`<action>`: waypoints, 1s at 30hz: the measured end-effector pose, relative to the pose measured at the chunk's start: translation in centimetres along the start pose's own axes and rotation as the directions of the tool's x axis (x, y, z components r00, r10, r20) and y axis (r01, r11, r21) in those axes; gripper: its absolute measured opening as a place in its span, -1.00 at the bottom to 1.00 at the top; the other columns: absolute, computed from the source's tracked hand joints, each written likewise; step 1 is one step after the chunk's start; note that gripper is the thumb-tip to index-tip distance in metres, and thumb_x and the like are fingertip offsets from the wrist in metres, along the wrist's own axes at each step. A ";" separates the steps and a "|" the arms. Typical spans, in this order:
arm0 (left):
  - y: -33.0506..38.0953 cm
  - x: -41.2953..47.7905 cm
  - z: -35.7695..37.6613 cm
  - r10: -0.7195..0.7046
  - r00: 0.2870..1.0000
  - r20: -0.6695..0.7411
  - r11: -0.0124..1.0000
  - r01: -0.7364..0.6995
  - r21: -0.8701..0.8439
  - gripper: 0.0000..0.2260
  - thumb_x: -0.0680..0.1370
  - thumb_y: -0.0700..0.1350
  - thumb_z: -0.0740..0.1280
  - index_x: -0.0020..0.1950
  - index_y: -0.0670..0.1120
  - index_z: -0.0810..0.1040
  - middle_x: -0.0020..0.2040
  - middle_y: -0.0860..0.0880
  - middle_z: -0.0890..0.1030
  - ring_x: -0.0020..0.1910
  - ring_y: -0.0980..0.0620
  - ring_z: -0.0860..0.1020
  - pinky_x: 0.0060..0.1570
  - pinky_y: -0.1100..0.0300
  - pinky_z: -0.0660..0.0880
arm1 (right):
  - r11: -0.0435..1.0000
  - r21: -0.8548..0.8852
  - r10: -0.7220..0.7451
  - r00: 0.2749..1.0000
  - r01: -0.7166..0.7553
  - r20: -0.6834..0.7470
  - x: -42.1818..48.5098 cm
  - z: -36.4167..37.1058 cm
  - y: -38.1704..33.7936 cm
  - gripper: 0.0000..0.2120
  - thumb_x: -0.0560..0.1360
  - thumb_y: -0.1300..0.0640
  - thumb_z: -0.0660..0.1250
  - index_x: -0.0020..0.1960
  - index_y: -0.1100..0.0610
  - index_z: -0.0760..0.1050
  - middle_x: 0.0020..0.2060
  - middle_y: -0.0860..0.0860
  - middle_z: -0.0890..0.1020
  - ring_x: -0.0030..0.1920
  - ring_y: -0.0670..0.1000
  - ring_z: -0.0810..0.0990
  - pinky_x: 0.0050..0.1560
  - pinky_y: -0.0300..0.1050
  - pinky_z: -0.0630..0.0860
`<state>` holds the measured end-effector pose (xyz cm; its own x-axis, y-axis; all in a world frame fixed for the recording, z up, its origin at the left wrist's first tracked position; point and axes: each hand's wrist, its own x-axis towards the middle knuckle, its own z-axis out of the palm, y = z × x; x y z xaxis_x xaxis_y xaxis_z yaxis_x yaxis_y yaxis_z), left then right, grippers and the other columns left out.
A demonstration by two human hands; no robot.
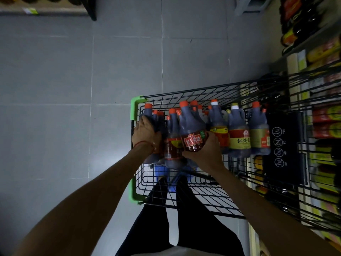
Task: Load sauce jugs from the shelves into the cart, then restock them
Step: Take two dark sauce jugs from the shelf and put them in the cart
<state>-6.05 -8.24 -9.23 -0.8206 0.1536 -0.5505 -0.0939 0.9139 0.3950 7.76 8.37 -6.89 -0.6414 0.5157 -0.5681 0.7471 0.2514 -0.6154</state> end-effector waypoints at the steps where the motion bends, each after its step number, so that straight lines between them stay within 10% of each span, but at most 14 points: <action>1: 0.2 0.2 -0.1 -0.011 1.000 0.005 1.000 0.011 -0.005 -0.46 0.50 0.00 0.42 0.38 -0.13 0.30 0.26 -0.18 0.49 0.21 -0.20 0.53 0.21 -0.12 0.52 | 1.000 0.001 0.001 1.000 -0.001 -0.001 0.0 0.0 0.0 0.07 0.05 -0.02 0.72 0.44 0.14 0.30 0.29 0.04 0.47 0.25 0.10 0.51 0.29 0.20 0.53; 26: -0.7 0.7 0.5 0.013 0.992 0.122 0.999 -0.008 -0.043 -0.06 0.41 -0.02 0.56 0.61 -0.04 0.03 0.57 -0.23 0.02 0.55 -0.26 0.10 0.52 -0.06 0.15 | 0.999 0.036 -0.010 1.000 0.011 -0.022 -0.5 0.4 0.3 0.11 -0.05 -0.20 0.58 0.42 0.09 0.31 0.26 0.01 0.48 0.21 0.08 0.55 0.22 0.23 0.58; 30: -1.3 1.1 0.3 0.024 0.986 0.163 0.999 -0.016 -0.049 -0.17 0.40 0.16 0.50 0.53 0.01 0.15 0.39 -0.20 0.41 0.35 -0.23 0.44 0.38 -0.13 0.40 | 0.999 0.034 -0.017 0.999 0.019 -0.042 -0.4 0.7 0.6 0.11 -0.07 -0.22 0.58 0.40 0.08 0.31 0.25 0.02 0.50 0.21 0.09 0.55 0.20 0.22 0.60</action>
<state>-6.68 -9.14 -10.62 -0.7195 0.2350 -0.6535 -0.1080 0.8917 0.4396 8.33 7.79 -7.38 -0.6462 0.5456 -0.5337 0.7287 0.2333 -0.6438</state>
